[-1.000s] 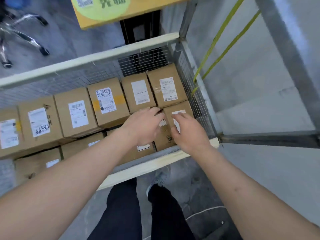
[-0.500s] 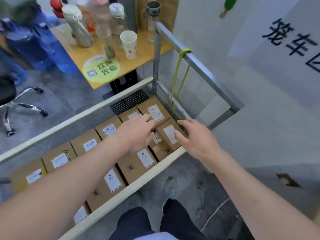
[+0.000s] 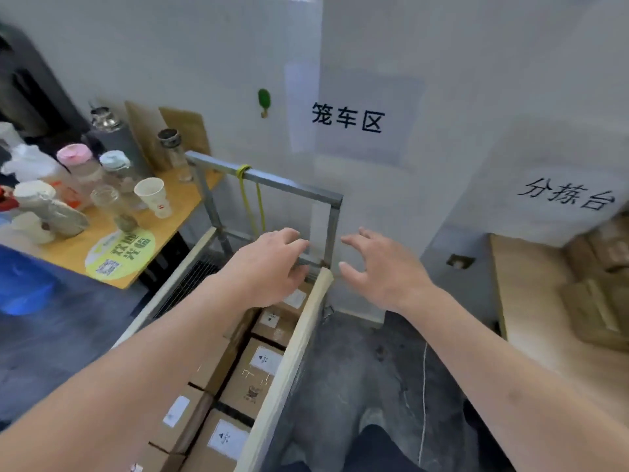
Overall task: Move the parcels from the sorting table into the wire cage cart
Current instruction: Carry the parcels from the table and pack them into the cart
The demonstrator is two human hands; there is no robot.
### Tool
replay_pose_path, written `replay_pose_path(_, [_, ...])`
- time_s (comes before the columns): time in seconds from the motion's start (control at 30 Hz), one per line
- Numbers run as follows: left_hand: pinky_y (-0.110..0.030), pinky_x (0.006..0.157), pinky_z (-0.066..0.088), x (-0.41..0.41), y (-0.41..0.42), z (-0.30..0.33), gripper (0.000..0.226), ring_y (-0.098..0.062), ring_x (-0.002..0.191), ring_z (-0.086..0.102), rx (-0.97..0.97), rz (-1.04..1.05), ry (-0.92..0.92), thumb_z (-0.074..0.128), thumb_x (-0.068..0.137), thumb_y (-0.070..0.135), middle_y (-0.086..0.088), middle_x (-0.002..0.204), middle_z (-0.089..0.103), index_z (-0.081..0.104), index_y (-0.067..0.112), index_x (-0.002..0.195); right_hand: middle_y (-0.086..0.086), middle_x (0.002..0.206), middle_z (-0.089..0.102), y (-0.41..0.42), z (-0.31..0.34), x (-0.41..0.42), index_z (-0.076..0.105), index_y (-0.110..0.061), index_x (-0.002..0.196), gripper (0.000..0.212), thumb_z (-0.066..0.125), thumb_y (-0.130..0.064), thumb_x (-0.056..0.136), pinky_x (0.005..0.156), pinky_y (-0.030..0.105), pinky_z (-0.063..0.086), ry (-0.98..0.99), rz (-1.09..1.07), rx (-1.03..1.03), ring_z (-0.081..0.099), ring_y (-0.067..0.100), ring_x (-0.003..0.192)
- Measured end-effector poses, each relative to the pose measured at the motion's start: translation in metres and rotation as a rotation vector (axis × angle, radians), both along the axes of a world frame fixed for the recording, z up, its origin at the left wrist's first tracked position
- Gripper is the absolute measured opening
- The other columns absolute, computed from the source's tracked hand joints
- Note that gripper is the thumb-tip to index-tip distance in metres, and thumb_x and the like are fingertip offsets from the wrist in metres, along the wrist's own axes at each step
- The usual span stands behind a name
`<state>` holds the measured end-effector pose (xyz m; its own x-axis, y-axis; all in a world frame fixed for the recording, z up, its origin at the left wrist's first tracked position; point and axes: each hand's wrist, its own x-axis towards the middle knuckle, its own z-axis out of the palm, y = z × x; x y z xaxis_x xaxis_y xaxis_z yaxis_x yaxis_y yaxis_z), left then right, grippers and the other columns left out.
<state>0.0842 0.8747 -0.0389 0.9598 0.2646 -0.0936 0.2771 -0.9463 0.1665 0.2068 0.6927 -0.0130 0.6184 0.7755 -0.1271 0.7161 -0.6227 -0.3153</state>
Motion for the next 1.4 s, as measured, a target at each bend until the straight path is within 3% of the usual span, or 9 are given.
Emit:
replay_pose_path(0.27, [-0.043,0.113,0.042,0.061,-0.113,0.05,0.052,-0.023,0.145,0.039,-0.031,-0.256,-0.076,0.043,0.106,0.047,0.003,0.161,0.034,0.039,0.028,0.155,-0.001,0.158,0.043,-0.132,0.043,0.002,0.048,-0.032,0.152,0.054,0.054,-0.046,0.101,0.109,0.042,0.044,-0.055,-0.329,0.11,0.048,0.027,0.138])
replay_pose_path(0.47, [-0.041,0.106,0.045,0.106,-0.217,0.056,0.051,-0.026,0.134,0.05,-0.03,-0.497,-0.115,0.048,0.106,0.043,0.0,0.153,0.043,0.045,0.021,0.152,-0.001,0.155,0.046,-0.244,0.048,0.003,0.05,-0.03,0.15,0.054,0.056,-0.048,0.1,0.109,0.043,0.044,-0.079,-0.51,0.15,0.047,0.024,0.139])
replay_pose_path(0.57, [-0.041,0.11,0.043,0.125,-0.272,0.055,0.052,-0.026,0.136,0.049,-0.031,-0.583,-0.122,0.05,0.105,0.042,-0.001,0.155,0.043,0.047,0.02,0.153,-0.001,0.156,0.045,-0.305,0.045,0.001,0.052,-0.031,0.149,0.054,0.058,-0.048,0.098,0.11,0.042,0.044,-0.071,-0.62,0.176,0.047,0.024,0.141])
replay_pose_path(0.73, [-0.049,0.107,0.048,0.156,-0.355,0.046,0.061,-0.028,0.137,0.048,-0.023,-0.734,-0.101,0.044,0.101,0.056,-0.004,0.154,0.044,0.049,0.021,0.15,-0.001,0.162,0.041,-0.396,0.033,-0.003,0.051,-0.034,0.149,0.055,0.057,-0.052,0.097,0.111,0.045,0.044,-0.083,-0.794,0.156,0.044,0.022,0.144])
replay_pose_path(0.93, [-0.041,0.101,0.052,0.182,-0.443,0.035,0.055,-0.021,0.136,0.048,-0.011,-0.883,-0.077,0.047,0.105,0.049,0.002,0.156,0.04,0.044,0.025,0.154,-0.004,0.156,0.045,-0.48,0.015,-0.007,0.054,-0.035,0.145,0.055,0.055,-0.052,0.093,0.107,0.044,0.048,-0.047,-0.956,0.139,0.046,0.019,0.14])
replay_pose_path(1.2, [-0.042,0.096,0.054,0.25,-0.534,-0.007,0.048,-0.023,0.133,0.048,-0.046,-1.021,-0.015,0.047,0.105,0.044,0.002,0.151,0.043,0.045,0.026,0.15,-0.005,0.148,0.049,-0.558,-0.024,0.031,0.054,-0.034,0.143,0.05,0.057,-0.047,0.095,0.097,0.036,0.049,0.045,-1.176,0.095,0.053,0.019,0.128])
replay_pose_path(1.4, [-0.044,0.093,0.054,0.319,-0.595,-0.056,0.043,-0.029,0.129,0.05,-0.058,-1.117,0.077,0.046,0.104,0.041,-0.003,0.146,0.045,0.05,0.02,0.141,-0.009,0.152,0.046,-0.6,-0.067,0.081,0.053,-0.035,0.146,0.052,0.058,-0.045,0.095,0.103,0.038,0.047,0.176,-1.35,0.094,0.06,0.02,0.119])
